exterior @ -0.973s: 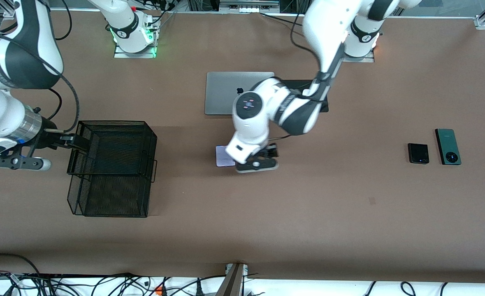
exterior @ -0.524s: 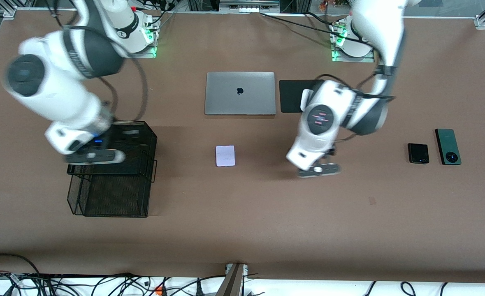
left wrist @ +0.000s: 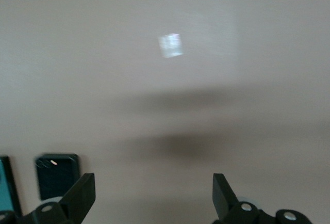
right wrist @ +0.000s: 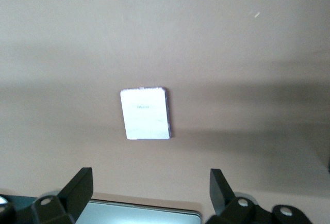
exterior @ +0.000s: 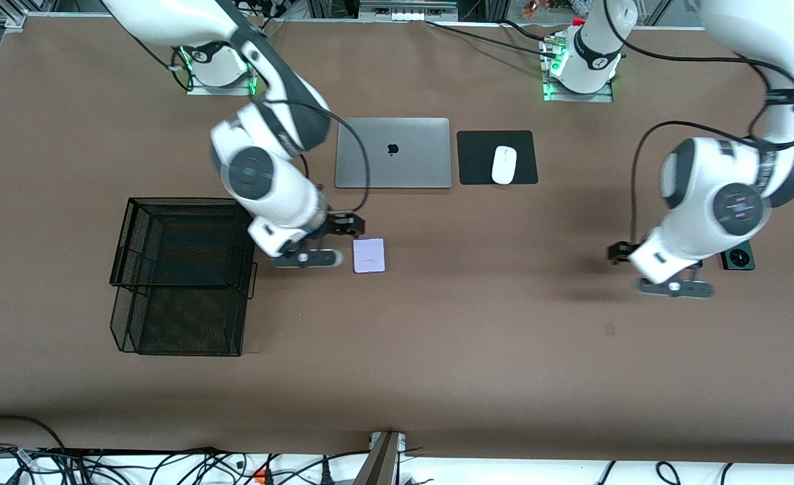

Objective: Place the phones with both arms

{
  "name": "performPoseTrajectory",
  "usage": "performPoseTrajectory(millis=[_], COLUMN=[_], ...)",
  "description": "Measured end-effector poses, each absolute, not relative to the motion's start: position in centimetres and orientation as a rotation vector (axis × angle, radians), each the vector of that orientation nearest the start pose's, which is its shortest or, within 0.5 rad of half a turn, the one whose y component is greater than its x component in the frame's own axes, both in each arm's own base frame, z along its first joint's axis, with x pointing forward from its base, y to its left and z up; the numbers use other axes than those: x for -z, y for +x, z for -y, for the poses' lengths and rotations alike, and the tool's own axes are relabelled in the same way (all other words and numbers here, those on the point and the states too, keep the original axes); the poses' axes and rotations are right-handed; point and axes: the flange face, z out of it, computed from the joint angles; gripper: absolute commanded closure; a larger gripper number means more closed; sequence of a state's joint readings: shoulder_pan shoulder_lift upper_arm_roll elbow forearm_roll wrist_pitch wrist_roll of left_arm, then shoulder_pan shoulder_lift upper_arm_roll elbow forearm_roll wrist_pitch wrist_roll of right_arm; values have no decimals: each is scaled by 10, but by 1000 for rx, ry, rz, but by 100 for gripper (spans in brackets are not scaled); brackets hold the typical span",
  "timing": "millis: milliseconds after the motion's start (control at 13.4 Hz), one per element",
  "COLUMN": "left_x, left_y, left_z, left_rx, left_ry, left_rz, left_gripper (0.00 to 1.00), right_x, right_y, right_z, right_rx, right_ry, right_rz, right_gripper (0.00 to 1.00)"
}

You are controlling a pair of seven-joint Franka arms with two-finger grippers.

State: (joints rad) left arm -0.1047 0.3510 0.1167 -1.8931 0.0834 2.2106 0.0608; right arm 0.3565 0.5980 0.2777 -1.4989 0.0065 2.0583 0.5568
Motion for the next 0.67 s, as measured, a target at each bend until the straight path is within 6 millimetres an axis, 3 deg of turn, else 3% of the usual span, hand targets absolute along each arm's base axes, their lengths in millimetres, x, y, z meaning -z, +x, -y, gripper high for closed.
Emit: performPoseTrajectory(millis=[150, 299, 673], left_x=[-296, -275, -240], left_y=[603, 583, 545], left_z=[-65, -107, -159], left_rx=[12, 46, 95], left_ry=[-3037, -3034, -3034], left_rz=[-180, -206, -142], left_gripper=[0, 0, 0], right_x=[-292, -268, -229], right_y=[570, 559, 555], right_z=[-417, -436, -445], right_rx=[-141, -120, -44], right_ry=[-3068, -3084, -3137], right_rz=[152, 170, 268], right_gripper=[0, 0, 0])
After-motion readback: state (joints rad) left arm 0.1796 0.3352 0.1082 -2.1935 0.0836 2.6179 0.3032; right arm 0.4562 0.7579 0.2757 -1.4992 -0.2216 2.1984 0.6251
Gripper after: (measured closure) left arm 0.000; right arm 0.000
